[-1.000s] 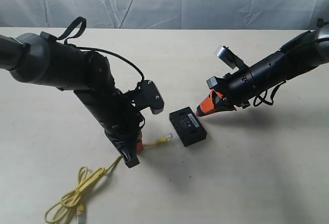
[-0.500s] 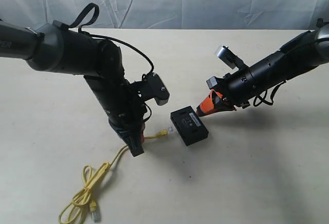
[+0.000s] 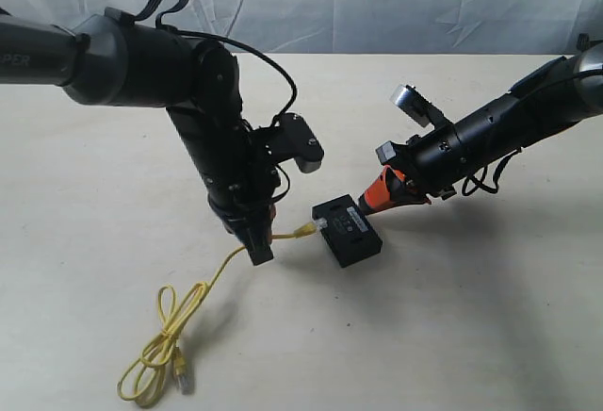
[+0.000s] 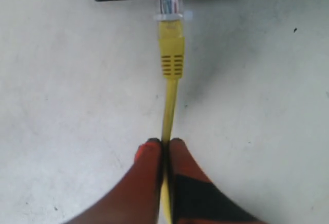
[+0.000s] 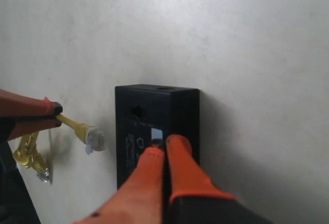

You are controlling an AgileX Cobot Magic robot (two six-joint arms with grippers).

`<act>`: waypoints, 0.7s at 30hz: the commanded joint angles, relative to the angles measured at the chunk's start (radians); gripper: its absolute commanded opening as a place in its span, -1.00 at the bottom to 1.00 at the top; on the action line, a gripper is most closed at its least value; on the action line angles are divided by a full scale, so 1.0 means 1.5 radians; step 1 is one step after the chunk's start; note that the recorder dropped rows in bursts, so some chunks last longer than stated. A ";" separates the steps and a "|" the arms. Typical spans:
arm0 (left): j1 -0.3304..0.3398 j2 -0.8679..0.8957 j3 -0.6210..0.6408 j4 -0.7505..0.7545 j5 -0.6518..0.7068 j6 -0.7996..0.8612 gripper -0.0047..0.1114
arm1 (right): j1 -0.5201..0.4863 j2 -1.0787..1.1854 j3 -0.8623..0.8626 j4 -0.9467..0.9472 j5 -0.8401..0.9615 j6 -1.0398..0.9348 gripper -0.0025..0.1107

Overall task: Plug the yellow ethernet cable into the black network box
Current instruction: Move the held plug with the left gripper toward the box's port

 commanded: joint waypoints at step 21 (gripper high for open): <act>-0.010 0.029 -0.013 0.051 0.044 -0.056 -0.92 | 0.000 -0.001 -0.002 0.003 -0.003 -0.006 -0.97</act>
